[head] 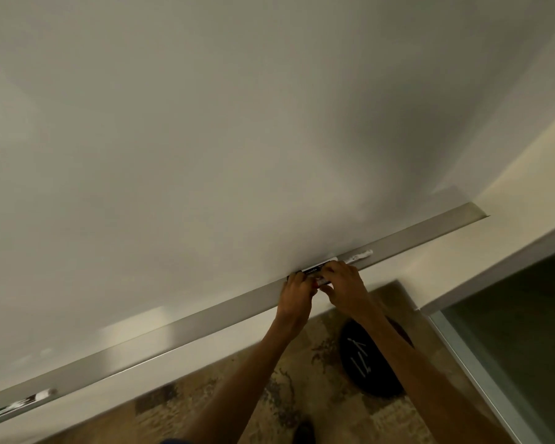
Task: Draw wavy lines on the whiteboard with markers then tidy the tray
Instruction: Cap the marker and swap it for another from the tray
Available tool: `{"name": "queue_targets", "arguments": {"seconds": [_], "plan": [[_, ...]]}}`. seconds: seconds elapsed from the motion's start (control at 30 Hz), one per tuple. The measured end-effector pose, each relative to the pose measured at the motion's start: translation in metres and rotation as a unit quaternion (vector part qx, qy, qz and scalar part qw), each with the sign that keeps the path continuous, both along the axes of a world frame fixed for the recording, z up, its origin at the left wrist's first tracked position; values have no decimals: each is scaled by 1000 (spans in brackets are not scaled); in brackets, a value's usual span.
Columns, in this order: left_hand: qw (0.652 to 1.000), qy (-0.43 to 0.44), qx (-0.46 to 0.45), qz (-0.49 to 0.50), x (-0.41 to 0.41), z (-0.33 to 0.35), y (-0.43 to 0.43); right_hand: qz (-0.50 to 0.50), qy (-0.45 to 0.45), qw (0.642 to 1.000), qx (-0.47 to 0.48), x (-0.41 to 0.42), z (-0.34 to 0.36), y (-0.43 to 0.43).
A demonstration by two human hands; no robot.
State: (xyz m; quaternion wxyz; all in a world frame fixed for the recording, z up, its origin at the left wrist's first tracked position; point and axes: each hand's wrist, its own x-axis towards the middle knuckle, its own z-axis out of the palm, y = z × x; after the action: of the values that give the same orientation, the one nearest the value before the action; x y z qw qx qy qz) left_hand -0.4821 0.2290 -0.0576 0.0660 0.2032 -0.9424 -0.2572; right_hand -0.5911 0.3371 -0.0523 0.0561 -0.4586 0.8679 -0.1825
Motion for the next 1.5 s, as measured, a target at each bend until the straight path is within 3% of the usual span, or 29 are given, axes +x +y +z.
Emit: {"name": "queue_targets", "arguments": {"seconds": [0.17, 0.37, 0.53, 0.67, 0.8, 1.0, 1.13, 1.23, 1.33, 1.5], "plan": [[996, 0, 85, 1, 0, 1, -12, 30, 5, 999, -28, -4, 0, 3], [984, 62, 164, -16, 27, 27, -26, 93, -11, 993, -79, 7, 13, -4], [974, 3, 216, -62, 62, 52, -56, 155, 41, 979, -126, 36, 34, -17], [974, -39, 188, -120, 102, 79, -81, 192, 133, 961, -146, 69, 44, -35], [982, -16, 142, -124, 150, 98, -100, 202, 177, 949, -168, 111, 60, -60], [990, 17, 83, -114, 233, 129, -123, 185, 197, 951, -152, 189, 91, -92], [995, 36, 57, -79, 301, 152, -160, 123, 189, 966, -125, 224, 117, -101], [995, 75, 64, -10, 353, 179, -184, 74, 158, 970, -168, 247, 141, -106], [981, 169, 60, 73, 392, 201, -189, 43, 75, 967, -239, 290, 169, -129], [921, 344, 8, 186, 433, 255, -185, 63, -51, 916, -393, 363, 226, -178]]}}
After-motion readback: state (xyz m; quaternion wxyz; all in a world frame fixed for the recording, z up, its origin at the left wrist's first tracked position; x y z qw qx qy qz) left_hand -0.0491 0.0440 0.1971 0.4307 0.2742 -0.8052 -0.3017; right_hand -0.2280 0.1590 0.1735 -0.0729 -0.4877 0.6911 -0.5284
